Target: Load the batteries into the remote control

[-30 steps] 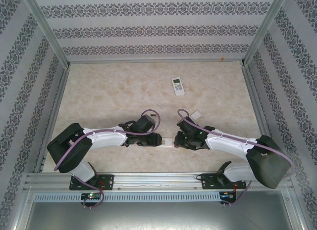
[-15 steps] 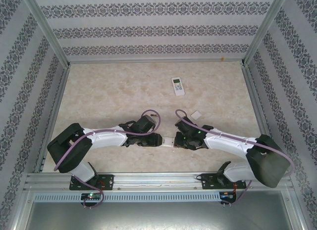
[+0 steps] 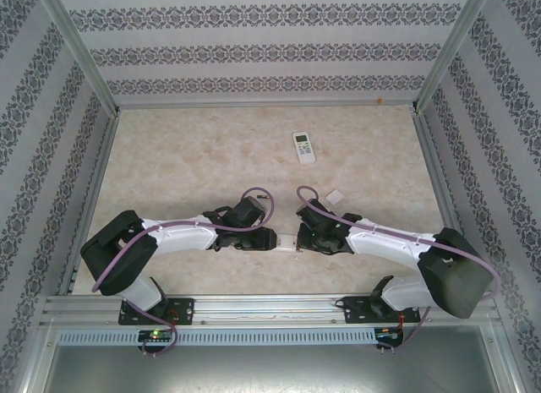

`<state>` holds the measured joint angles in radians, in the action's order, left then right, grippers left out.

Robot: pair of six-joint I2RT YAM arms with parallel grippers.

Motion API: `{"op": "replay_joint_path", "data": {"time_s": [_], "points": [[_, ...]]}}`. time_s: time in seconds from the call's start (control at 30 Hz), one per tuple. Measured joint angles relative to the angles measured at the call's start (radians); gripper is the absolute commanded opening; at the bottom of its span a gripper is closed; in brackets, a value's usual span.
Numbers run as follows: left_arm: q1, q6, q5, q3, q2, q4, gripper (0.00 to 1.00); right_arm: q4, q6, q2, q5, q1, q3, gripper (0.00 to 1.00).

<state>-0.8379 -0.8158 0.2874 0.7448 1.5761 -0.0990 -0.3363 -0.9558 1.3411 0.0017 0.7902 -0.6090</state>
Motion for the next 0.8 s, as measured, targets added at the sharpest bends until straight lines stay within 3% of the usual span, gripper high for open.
{"op": "replay_joint_path", "data": {"time_s": [0.4, 0.6, 0.8], "points": [[0.0, 0.0, 0.0, 0.0, 0.0, 0.002, 0.49, 0.018, -0.007, 0.029, 0.012, 0.006, -0.019, 0.26], [0.0, 0.0, 0.0, 0.0, 0.0, 0.002, 0.49, 0.014, -0.006, 0.027, 0.013, 0.006, -0.019, 0.18], [0.0, 0.0, -0.001, 0.0, 0.0, 0.002, 0.49, 0.011, -0.007, 0.02, 0.019, 0.006, -0.019, 0.15]]}}
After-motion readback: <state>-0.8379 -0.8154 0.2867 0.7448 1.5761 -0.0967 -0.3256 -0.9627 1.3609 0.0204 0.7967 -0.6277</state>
